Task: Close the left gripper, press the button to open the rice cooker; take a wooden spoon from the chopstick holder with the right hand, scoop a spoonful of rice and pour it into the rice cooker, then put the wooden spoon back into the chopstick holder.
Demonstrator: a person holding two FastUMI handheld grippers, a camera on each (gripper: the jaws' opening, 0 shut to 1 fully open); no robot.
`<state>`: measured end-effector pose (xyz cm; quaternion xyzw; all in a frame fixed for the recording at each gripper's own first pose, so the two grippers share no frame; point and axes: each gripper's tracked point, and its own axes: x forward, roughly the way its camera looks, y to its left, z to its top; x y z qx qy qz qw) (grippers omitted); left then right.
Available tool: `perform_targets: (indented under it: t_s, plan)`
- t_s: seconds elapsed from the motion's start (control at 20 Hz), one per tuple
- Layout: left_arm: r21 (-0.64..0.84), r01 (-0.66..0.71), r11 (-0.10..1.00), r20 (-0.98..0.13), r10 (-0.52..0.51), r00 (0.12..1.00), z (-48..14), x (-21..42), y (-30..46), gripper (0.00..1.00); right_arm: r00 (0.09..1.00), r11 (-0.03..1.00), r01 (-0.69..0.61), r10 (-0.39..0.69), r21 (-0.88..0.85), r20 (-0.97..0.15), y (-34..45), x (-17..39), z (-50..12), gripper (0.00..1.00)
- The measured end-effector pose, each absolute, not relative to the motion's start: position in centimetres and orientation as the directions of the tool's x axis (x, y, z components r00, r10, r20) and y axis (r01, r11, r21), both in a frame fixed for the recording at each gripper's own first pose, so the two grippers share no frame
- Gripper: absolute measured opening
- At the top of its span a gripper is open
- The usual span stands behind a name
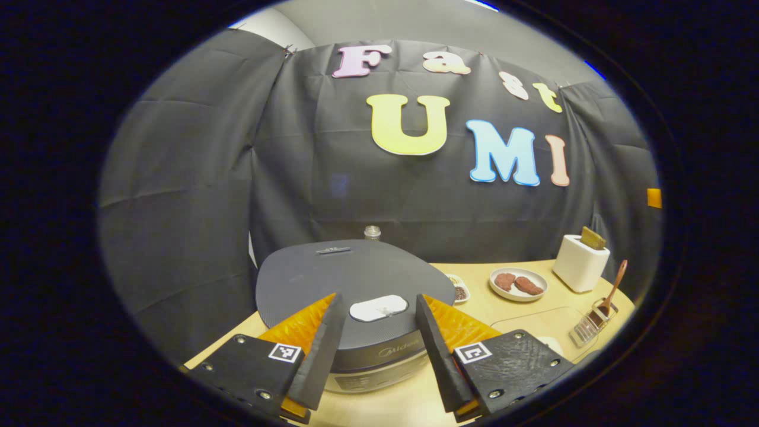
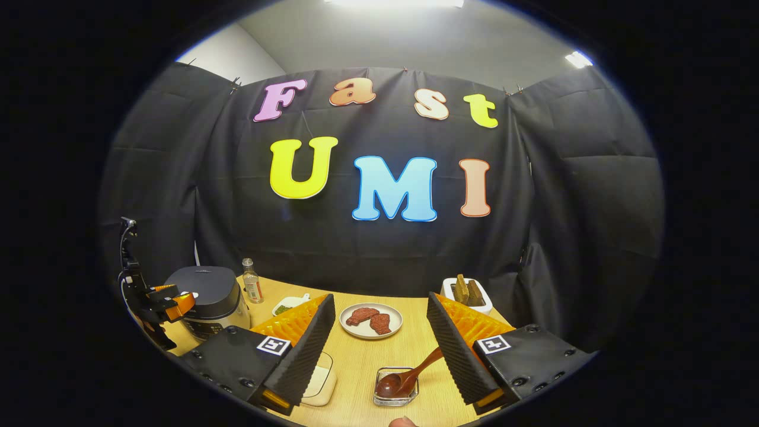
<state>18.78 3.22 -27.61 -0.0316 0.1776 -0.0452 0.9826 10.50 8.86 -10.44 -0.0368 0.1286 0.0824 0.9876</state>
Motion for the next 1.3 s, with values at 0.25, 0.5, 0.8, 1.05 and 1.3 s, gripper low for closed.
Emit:
perform_targets:
  t_s: [0.25,0.5,0.8,1.05,1.3]
  plan:
    - [-0.134,0.068,0.989,-0.332,-0.109,0.937,-23.6,18.0,3.3,0.75,0.962,0.985,-0.172,0.161,-0.031,-0.219,8.3,9.5,-8.6,0.98]
    - [-0.080,0.128,0.988,-0.208,-0.142,0.968,-15.2,15.1,0.5,0.75,0.969,0.985,-0.172,0.169,-0.001,-0.178,6.2,7.7,-6.8,0.98]
    - [-0.052,0.135,0.989,-0.117,-0.140,0.983,-6.8,8.7,-3.3,0.74,0.969,0.978,-0.205,0.208,0.033,-0.132,3.6,4.8,-5.3,0.98]
    - [-0.053,0.120,0.991,-0.105,-0.125,0.987,-4.3,3.3,-4.2,0.74,0.964,0.972,-0.230,0.233,0.039,-0.128,2.8,2.6,-5.0,0.98]
    - [-0.058,0.107,0.993,-0.077,-0.111,0.991,-3.2,1.0,-2.4,0.74,0.963,0.971,-0.239,0.241,0.027,-0.123,3.7,0.6,-4.7,0.98]
